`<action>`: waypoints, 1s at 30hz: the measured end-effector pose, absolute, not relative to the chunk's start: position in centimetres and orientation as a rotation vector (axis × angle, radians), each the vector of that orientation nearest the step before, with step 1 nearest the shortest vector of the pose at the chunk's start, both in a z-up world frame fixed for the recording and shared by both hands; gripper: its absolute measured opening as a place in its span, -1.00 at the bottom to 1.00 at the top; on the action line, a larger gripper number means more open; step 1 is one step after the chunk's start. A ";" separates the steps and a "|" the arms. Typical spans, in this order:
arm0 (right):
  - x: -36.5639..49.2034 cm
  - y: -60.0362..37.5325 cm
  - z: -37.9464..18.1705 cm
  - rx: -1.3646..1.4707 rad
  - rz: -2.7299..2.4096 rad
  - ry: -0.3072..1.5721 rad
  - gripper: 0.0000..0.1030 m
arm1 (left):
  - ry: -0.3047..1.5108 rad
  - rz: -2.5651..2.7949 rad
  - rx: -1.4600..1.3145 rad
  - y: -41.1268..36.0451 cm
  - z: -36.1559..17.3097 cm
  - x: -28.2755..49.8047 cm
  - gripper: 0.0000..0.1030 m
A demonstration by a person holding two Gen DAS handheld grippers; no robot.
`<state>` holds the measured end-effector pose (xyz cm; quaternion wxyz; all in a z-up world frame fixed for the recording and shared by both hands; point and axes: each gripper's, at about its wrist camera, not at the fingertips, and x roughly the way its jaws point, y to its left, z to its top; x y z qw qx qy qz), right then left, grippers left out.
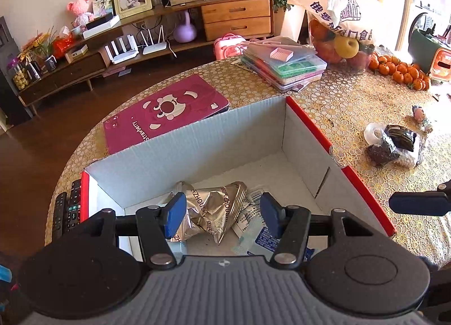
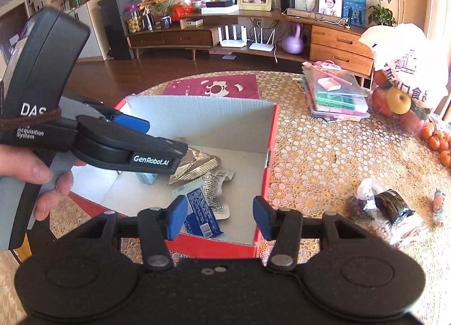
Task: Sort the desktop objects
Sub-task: 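Open both tools and withdraw them from the box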
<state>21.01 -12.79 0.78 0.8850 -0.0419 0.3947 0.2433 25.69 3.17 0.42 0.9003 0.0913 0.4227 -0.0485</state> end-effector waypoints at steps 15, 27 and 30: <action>16.9 -19.9 3.0 -0.029 0.409 0.691 0.07 | 0.798 -0.137 0.182 0.1 2.9 20.5 0.10; 14.4 -25.7 3.5 0.045 0.310 0.641 0.09 | 0.760 -0.221 0.163 -4.1 4.3 17.7 0.10; 13.7 -27.1 3.4 0.051 0.282 0.626 0.10 | 0.754 -0.249 0.152 -5.4 4.6 17.1 0.10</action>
